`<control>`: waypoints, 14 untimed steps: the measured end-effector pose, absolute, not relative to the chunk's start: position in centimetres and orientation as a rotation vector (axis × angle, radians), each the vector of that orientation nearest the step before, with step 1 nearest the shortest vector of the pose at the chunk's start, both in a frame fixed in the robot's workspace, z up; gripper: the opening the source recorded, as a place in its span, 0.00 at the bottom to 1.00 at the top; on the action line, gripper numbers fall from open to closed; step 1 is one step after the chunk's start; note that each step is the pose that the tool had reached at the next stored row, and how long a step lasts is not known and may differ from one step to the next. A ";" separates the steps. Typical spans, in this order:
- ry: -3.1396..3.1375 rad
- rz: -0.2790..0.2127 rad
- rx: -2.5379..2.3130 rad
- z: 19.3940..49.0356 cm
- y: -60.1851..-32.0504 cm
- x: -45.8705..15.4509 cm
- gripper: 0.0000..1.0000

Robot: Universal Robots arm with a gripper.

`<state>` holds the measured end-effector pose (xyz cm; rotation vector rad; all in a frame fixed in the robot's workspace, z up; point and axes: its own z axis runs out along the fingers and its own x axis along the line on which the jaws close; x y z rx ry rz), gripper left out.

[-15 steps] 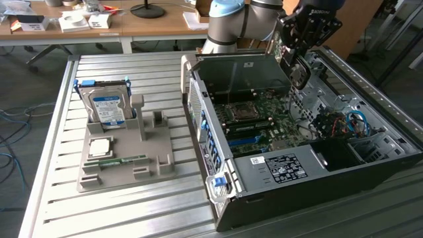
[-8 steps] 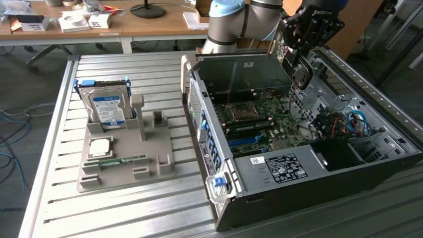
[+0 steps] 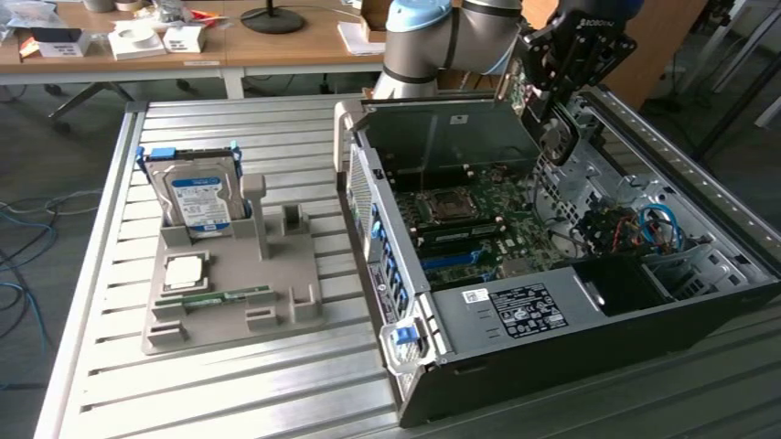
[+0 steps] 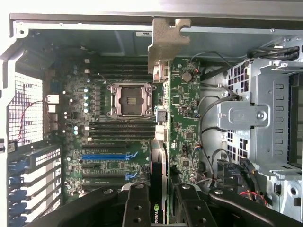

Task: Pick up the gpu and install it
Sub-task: 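Pick up the gpu and move the gpu toward the slot, then insert the gpu into the slot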

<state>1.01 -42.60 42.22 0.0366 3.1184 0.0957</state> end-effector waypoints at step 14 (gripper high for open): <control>3.118 0.097 0.037 42.2 -42.6 1.4 0.26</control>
